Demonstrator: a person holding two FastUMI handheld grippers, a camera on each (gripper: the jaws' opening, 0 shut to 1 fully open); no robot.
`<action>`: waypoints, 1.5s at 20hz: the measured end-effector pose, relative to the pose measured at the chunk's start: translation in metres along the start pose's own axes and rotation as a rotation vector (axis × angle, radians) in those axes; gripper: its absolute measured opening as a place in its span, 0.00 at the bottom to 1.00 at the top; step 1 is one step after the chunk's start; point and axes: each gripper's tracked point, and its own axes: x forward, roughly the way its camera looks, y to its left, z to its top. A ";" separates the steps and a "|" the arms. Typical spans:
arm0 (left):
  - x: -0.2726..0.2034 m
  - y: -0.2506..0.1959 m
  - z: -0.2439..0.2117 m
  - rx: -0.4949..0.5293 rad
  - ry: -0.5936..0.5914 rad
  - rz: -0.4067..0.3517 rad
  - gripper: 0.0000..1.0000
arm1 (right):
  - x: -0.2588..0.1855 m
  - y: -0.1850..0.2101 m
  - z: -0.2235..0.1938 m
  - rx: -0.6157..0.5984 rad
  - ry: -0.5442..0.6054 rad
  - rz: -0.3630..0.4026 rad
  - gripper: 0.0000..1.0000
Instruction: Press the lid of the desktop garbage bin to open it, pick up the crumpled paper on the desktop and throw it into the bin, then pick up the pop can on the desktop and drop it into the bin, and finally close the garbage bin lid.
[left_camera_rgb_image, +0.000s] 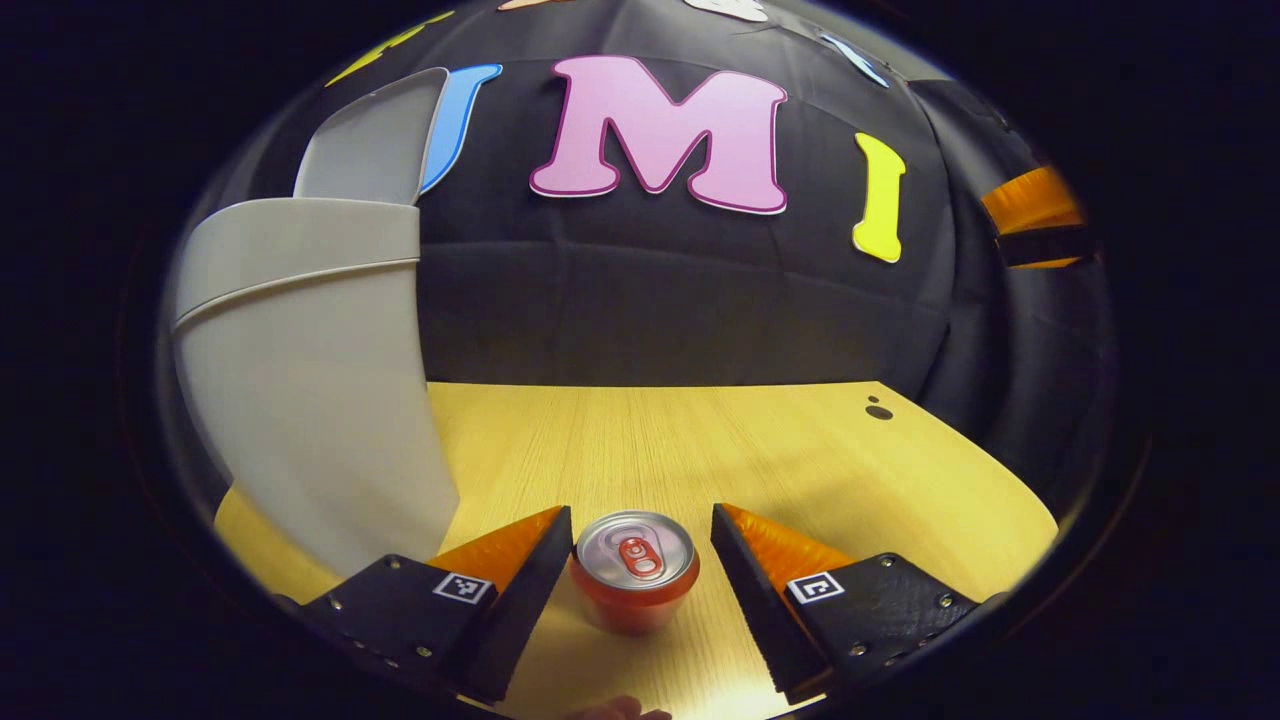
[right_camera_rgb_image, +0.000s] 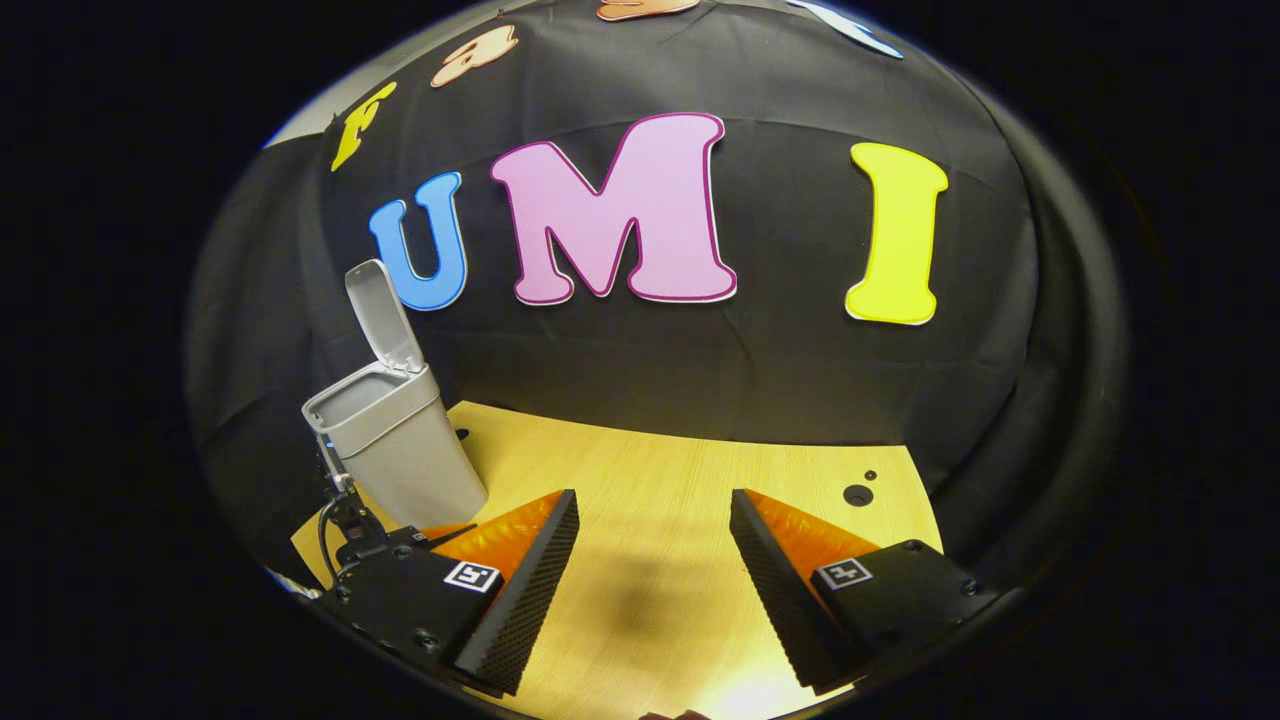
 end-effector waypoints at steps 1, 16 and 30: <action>0.002 0.001 -0.006 0.005 0.018 0.001 0.92 | 0.001 -0.001 -0.001 -0.002 0.005 0.000 0.99; 0.019 0.007 -0.047 0.064 0.106 0.035 0.82 | -0.014 -0.013 -0.015 -0.026 0.039 -0.036 0.99; -0.059 0.040 0.087 0.044 -0.063 0.079 0.79 | -0.039 0.020 0.000 -0.010 -0.023 0.010 0.98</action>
